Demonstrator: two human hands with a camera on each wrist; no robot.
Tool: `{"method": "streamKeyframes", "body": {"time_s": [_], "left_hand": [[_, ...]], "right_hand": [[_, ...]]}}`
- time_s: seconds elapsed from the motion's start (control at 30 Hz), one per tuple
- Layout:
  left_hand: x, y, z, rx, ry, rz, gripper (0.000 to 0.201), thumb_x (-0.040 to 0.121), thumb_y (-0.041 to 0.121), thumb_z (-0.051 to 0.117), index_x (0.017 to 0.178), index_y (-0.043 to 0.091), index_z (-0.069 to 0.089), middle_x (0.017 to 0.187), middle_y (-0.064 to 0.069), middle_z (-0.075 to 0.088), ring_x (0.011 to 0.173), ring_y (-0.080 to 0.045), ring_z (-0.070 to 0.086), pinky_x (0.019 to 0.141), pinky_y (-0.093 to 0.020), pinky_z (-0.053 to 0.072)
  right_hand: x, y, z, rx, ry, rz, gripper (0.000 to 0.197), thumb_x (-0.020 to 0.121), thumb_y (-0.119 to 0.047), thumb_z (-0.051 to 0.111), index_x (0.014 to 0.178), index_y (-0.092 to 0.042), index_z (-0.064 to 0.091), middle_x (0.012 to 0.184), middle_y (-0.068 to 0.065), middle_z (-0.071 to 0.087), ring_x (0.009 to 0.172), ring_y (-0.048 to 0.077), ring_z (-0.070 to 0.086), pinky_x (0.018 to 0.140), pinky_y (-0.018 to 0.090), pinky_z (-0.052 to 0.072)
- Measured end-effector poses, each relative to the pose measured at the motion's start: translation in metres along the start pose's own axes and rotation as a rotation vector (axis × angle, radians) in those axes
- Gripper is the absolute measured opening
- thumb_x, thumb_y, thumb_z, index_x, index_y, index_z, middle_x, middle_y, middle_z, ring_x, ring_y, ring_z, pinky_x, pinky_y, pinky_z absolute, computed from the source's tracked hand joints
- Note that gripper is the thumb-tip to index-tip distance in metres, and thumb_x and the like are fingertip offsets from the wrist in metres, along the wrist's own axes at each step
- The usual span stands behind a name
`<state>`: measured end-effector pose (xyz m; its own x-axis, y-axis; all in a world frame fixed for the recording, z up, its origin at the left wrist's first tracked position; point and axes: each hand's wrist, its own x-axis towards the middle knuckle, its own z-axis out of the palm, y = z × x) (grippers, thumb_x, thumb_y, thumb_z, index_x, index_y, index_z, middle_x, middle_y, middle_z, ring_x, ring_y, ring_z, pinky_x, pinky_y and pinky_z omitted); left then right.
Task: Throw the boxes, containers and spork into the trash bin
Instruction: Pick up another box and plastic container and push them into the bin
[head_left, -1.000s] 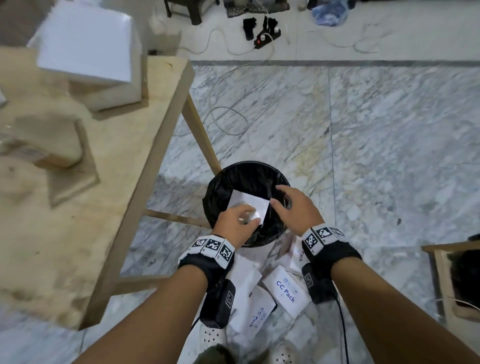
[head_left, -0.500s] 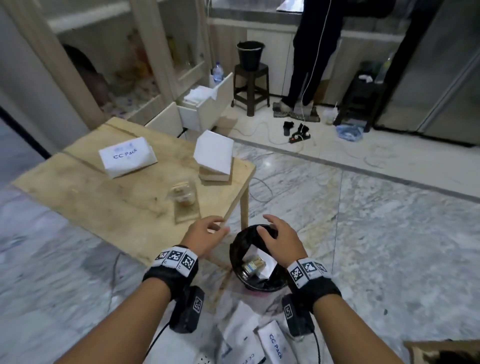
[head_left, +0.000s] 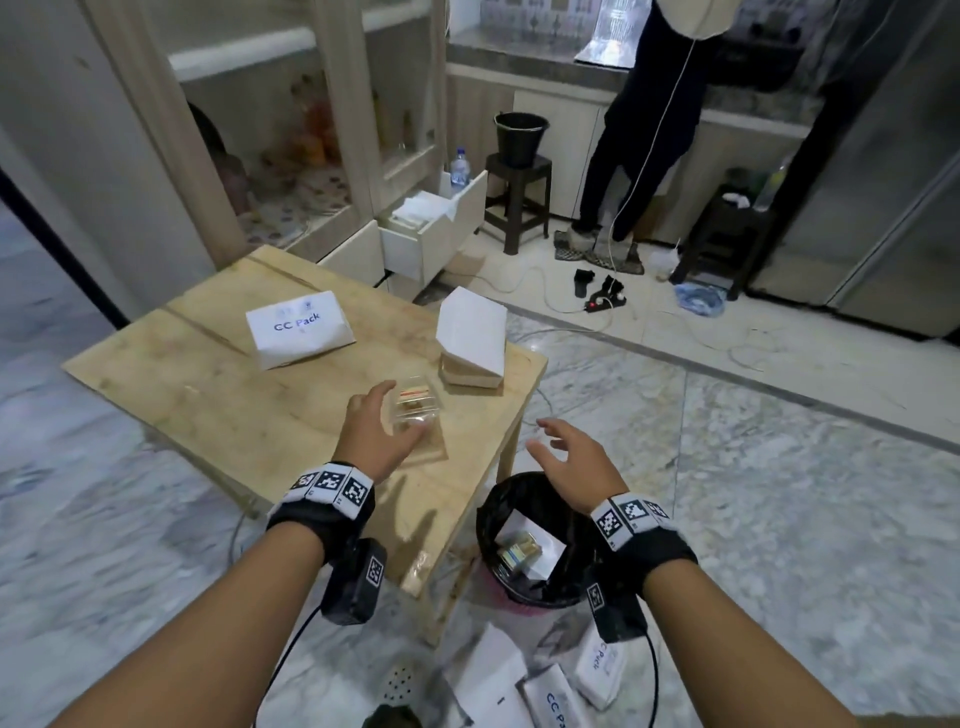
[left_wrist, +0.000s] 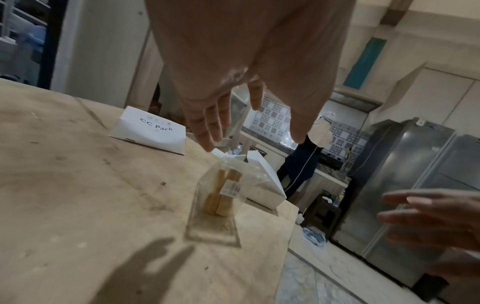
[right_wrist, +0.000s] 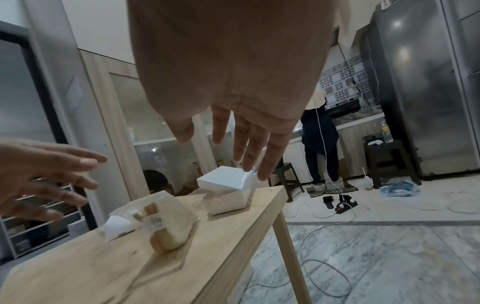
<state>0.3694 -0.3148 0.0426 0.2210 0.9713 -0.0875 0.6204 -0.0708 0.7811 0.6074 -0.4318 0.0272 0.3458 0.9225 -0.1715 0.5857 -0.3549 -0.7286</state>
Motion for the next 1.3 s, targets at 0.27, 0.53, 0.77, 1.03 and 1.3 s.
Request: {"method": "streamKeyframes", "body": {"time_s": [0.27,0.53,0.77,1.03,1.3], "left_hand": [[0.063,-0.031,0.030,0.232,-0.256,0.028,0.080,0.068,0.033,0.080,0.138,0.031,0.041,0.149,-0.012,0.022,0.135,-0.031,0.030,0.109,-0.033,0.031],[0.112,-0.050,0.034,0.247,-0.397,0.153,0.067,0.069,0.036,0.074,0.132,0.026,0.054,0.149,-0.010,0.036,0.137,-0.025,0.035,0.113,-0.028,0.028],[0.133,-0.054,0.013,0.185,-0.393,0.282,0.068,0.069,0.056,0.053,0.128,0.021,0.059,0.138,-0.003,0.054,0.132,-0.019,0.044,0.113,-0.030,0.031],[0.156,-0.054,-0.014,-0.004,-0.389,0.309,0.040,0.073,0.017,0.073,0.113,0.017,0.068,0.109,0.006,0.066,0.091,0.020,0.056,0.084,0.004,0.037],[0.168,-0.056,-0.014,-0.020,-0.332,0.343,0.034,0.076,0.013,0.075,0.109,0.017,0.071,0.105,0.002,0.071,0.092,0.013,0.059,0.083,0.002,0.038]], "right_hand": [[0.071,-0.026,0.009,-0.030,0.017,0.065,0.048,0.093,-0.048,0.053,0.136,-0.027,0.049,0.141,0.001,0.054,0.125,0.017,0.054,0.102,0.036,0.045],[0.135,-0.034,0.032,-0.031,0.004,0.133,0.051,0.093,-0.047,0.053,0.139,-0.025,0.048,0.141,0.003,0.054,0.126,0.021,0.054,0.103,0.040,0.045],[0.173,-0.040,0.050,-0.088,-0.013,0.159,0.057,0.092,-0.049,0.054,0.143,-0.027,0.041,0.151,0.002,0.041,0.134,0.022,0.044,0.107,0.039,0.040],[0.218,-0.054,0.071,0.155,0.077,0.381,0.089,0.082,-0.060,0.063,0.151,-0.021,0.022,0.154,0.013,0.028,0.132,0.034,0.044,0.101,0.039,0.040],[0.243,-0.057,0.097,0.186,0.063,0.529,0.119,0.064,-0.059,0.078,0.151,-0.026,0.003,0.151,0.013,0.034,0.134,0.038,0.040,0.104,0.048,0.040]]}}
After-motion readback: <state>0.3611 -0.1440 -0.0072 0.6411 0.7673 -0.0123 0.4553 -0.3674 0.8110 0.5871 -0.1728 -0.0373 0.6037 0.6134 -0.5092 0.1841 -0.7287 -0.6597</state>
